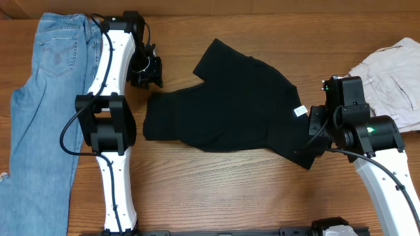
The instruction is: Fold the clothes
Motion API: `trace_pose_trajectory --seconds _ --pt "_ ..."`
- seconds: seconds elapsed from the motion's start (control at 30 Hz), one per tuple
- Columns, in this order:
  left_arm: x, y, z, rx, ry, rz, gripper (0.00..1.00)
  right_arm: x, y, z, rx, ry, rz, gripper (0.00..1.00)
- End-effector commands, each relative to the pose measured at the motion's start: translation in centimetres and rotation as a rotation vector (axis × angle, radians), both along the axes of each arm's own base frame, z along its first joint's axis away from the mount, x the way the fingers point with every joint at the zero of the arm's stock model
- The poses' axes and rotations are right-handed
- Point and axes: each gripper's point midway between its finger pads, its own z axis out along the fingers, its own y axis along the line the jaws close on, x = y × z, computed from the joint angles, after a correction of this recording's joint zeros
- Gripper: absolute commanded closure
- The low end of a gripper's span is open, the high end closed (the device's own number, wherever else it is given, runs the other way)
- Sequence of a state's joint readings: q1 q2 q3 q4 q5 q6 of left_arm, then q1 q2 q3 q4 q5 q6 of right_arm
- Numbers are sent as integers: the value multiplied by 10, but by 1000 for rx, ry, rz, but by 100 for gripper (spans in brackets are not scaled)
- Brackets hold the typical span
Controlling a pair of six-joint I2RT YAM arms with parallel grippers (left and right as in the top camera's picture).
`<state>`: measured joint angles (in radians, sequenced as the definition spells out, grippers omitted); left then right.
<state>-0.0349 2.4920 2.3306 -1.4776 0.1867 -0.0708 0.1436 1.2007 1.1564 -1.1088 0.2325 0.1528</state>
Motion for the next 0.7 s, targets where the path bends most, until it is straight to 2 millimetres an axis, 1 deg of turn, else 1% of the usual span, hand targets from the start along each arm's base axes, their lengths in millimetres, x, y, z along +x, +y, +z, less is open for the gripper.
trace_pose_trajectory --seconds 0.0,0.17,0.2,0.3,0.37,0.4,0.47,0.53,0.57,0.6,0.67 --pt "-5 6 -10 22 26 -18 52 4 -2 8 7 -28 -13 86" --pt "-10 5 -25 19 47 -19 52 3 -2 8 7 -28 -13 85" --pt "-14 3 -35 8 62 -18 53 3 -2 8 7 -27 -13 85" --pt "-17 2 -40 6 71 -19 53 3 -2 8 7 -27 -13 85" --pt "-17 2 -40 6 70 -21 57 3 -2 8 7 -28 -13 85" --pt "-16 2 -40 6 68 -21 59 3 -2 8 7 -28 -13 85" --pt "-16 2 -40 6 66 -21 67 3 -2 8 7 -27 -13 85" --pt "-16 2 -40 6 65 -22 79 4 -2 8 7 -28 -13 85" --pt "-16 2 -40 6 65 -22 83 4 -2 8 7 -28 -13 85" --pt "-16 2 -40 6 65 -21 85 4 -2 8 7 -28 -13 85" --pt "-16 2 -40 6 65 -22 86 4 -2 8 7 -28 -13 85"
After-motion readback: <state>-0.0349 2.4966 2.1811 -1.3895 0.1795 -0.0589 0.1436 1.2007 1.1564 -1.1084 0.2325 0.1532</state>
